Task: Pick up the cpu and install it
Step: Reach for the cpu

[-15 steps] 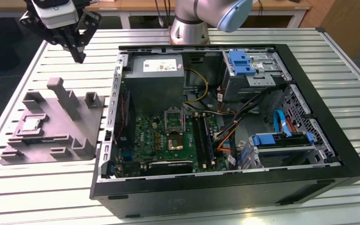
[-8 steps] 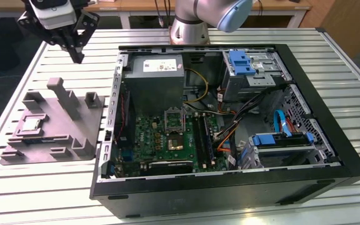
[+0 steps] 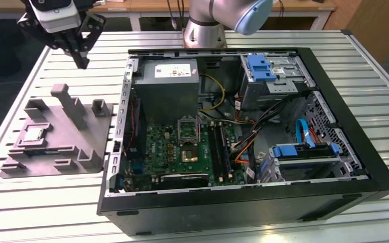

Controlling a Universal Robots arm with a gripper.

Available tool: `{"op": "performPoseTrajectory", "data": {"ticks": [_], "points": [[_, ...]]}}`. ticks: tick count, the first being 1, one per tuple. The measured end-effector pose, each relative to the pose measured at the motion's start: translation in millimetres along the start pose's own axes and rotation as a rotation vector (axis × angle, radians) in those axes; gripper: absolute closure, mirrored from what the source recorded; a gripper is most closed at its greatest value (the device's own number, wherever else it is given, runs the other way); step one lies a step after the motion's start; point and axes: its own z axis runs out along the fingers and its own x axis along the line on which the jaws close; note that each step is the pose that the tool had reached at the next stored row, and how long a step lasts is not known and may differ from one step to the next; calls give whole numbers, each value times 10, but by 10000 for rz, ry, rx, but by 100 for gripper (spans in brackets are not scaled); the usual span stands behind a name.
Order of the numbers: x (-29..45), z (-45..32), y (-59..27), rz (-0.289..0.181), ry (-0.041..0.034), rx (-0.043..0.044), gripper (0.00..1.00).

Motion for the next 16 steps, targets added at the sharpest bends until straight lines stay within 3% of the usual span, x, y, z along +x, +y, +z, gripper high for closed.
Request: {"op": "performPoseTrajectory", "data": {"ticks": [16], "points": [[51, 21, -5, 3, 90, 7, 89]]}}
